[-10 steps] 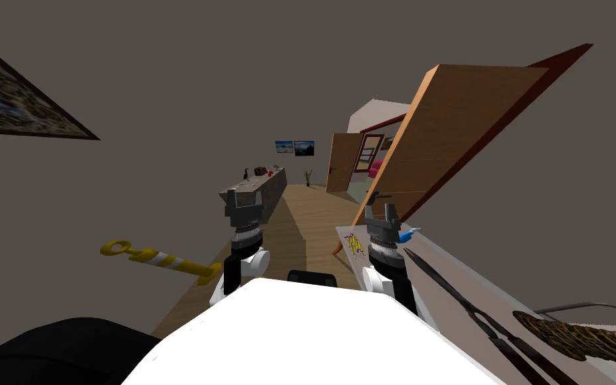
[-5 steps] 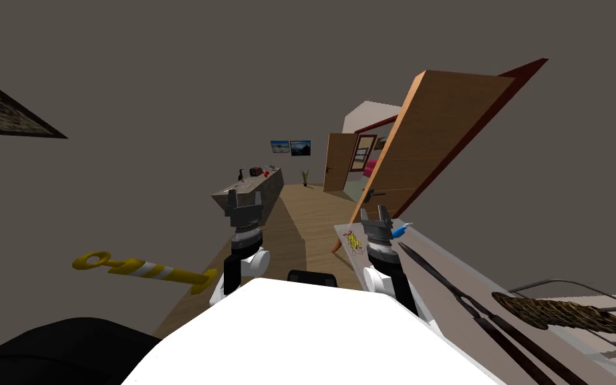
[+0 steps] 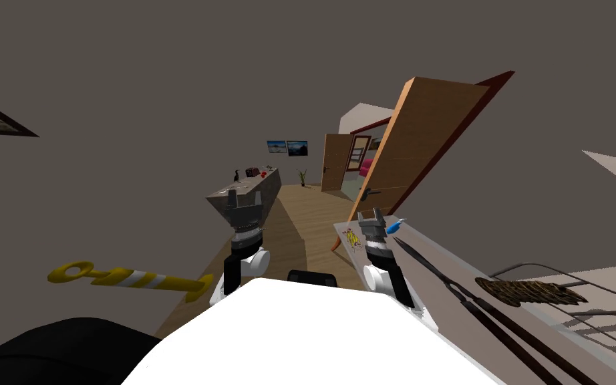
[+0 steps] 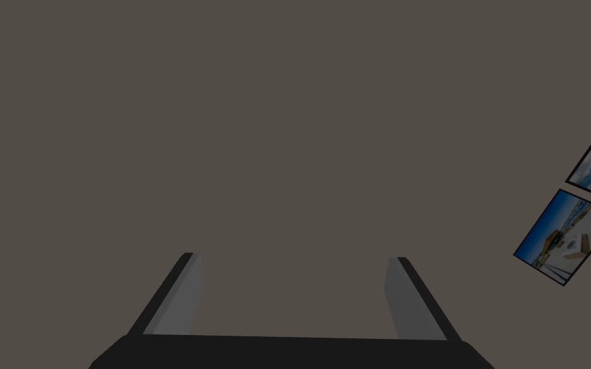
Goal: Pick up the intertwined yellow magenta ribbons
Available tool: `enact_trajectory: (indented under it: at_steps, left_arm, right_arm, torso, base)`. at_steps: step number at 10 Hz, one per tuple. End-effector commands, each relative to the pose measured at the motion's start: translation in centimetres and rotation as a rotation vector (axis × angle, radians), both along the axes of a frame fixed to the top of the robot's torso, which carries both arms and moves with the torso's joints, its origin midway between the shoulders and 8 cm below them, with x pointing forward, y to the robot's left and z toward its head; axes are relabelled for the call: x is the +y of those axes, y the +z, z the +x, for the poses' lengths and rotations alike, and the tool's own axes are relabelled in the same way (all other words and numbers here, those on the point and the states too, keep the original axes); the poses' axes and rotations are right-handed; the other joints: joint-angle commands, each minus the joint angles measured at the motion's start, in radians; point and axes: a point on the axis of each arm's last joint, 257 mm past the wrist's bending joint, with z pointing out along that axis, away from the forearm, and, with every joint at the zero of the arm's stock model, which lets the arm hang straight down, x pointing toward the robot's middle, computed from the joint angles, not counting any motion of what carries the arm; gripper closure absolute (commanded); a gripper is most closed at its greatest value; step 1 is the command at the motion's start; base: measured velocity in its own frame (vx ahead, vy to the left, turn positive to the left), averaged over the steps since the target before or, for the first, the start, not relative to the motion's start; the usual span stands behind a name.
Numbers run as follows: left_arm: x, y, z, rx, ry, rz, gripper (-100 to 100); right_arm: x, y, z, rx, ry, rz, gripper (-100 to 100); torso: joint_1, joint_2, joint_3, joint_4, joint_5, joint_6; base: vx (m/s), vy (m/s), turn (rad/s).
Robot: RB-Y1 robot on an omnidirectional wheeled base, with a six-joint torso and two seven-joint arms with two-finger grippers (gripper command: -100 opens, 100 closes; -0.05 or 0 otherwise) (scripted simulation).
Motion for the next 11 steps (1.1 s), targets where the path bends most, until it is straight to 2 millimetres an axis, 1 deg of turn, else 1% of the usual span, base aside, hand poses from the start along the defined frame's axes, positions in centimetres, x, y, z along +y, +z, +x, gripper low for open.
enact_trajectory:
  at_steps: [1,2,4,5,6,7,8,9,10,11]
  left_arm:
    - [0.0,0.0,0.0,0.000,0.000,0.000,0]
    - [0.0,0.0,0.0,0.000,0.000,0.000,0]
    - [0.0,0.0,0.0,0.000,0.000,0.000,0]
    - [0.0,0.0,0.0,0.000,0.000,0.000,0]
    - [0.0,0.0,0.0,0.000,0.000,0.000,0]
    - [0.0,0.0,0.0,0.000,0.000,0.000,0]
    - [0.0,0.0,0.0,0.000,0.000,0.000,0]
    - [0.0,0.0,0.0,0.000,0.000,0.000,0]
    - [0.0,0.0,0.0,0.000,0.000,0.000,0]
    - [0.0,0.0,0.0,0.000,0.000,0.000,0]
  right_arm:
    - [-1.3,-2.7,0.8,0.068,0.005,0.058,-100]
    - [-1.4,-2.9,0.8,0.072,0.004,0.067,-100]
    - [-3.4,-6.6,2.1,0.161,0.000,0.153,-100]
    - [-3.7,-6.9,2.1,0.166,-0.001,0.174,-100]
    - [-4.8,-9.1,2.7,0.214,-0.008,0.223,-100]
    - [-4.9,-9.1,2.7,0.213,-0.008,0.236,-100]
    - [-6.0,-11.2,3.1,0.258,-0.016,0.289,-100]
    - [-6.1,-11.4,3.1,0.260,-0.017,0.303,-100]
    - [-7.1,-13.0,3.5,0.295,-0.024,0.361,-100]
    - [-7.3,-13.7,3.4,0.305,-0.028,0.374,-100]
  torso:
    - [0.000,0.000,0.000,0.000,0.000,0.000]
    - [0.000,0.000,0.000,0.000,0.000,0.000]
    - [0.000,0.000,0.000,0.000,0.000,0.000]
    - [0.000,0.000,0.000,0.000,0.000,0.000]
    - [-0.001,0.000,0.000,0.000,0.000,0.000]
    - [-0.001,0.000,0.000,0.000,0.000,0.000]
    - [-0.001,-0.001,0.000,0.000,0.000,0.000]
    - [-0.002,-0.001,0.000,0.000,0.000,0.000]
    - [-0.002,-0.001,0.000,0.000,0.000,0.000]
    - [-0.002,-0.001,0.000,0.000,0.000,0.000]
  base:
    - [-0.017,0.045,-0.101]
    - [-0.011,0.037,-0.027]
    - [-0.018,0.037,-0.068]
    - [-0.012,0.029,-0.034]
    - [-0.008,0.021,-0.050]
    - [-0.006,0.016,-0.031]
    - [-0.009,0.014,-0.043]
    - [-0.007,0.012,-0.030]
    - [-0.004,0.010,-0.053]
    - [-0.003,0.009,-0.028]
